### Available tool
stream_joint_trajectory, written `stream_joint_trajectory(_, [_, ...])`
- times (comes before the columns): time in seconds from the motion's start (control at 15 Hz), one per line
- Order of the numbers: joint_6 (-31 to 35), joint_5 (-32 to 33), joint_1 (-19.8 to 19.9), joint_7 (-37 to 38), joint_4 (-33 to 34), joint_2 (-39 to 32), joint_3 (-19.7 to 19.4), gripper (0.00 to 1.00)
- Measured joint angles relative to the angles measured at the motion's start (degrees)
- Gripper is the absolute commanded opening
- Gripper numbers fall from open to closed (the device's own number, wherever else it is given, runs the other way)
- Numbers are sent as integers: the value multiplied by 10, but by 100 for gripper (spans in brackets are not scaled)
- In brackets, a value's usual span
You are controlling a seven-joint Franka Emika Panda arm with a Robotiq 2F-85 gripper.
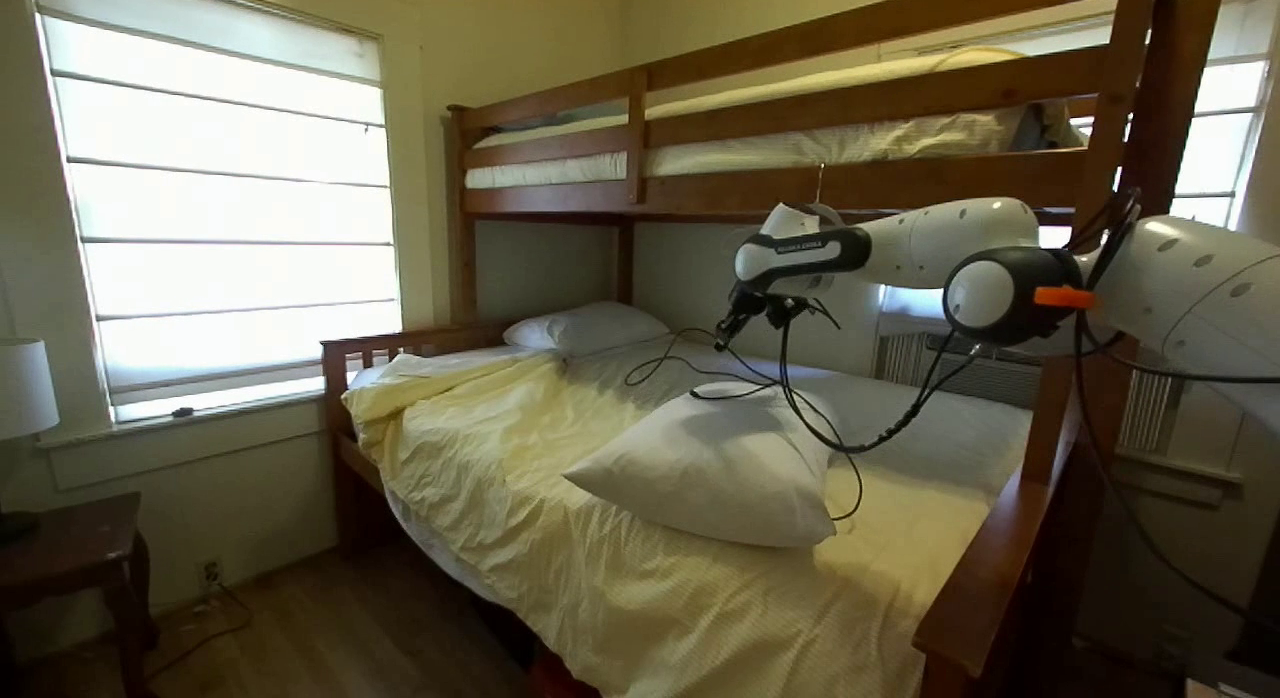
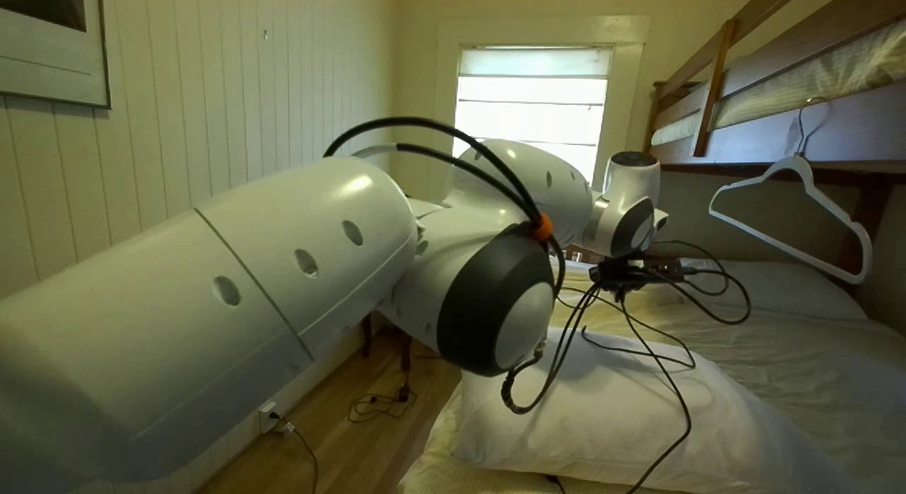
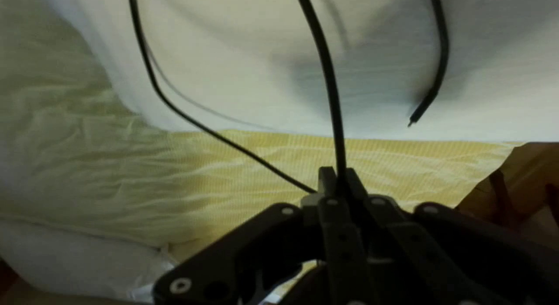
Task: Pick up the black cable from the pillow then set it back down on the pillow.
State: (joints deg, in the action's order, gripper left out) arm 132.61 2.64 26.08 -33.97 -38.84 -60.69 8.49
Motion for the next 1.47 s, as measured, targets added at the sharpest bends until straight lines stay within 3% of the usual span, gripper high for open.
stream_joint_trajectory(0.27, [20, -3, 26, -127, 2, 22, 60, 5])
stream_joint_trajectory(1.07, [31, -3, 28, -130, 1, 20, 65, 1])
stream_joint_trajectory(1.47, [137, -47, 47, -152, 35, 17, 140, 1])
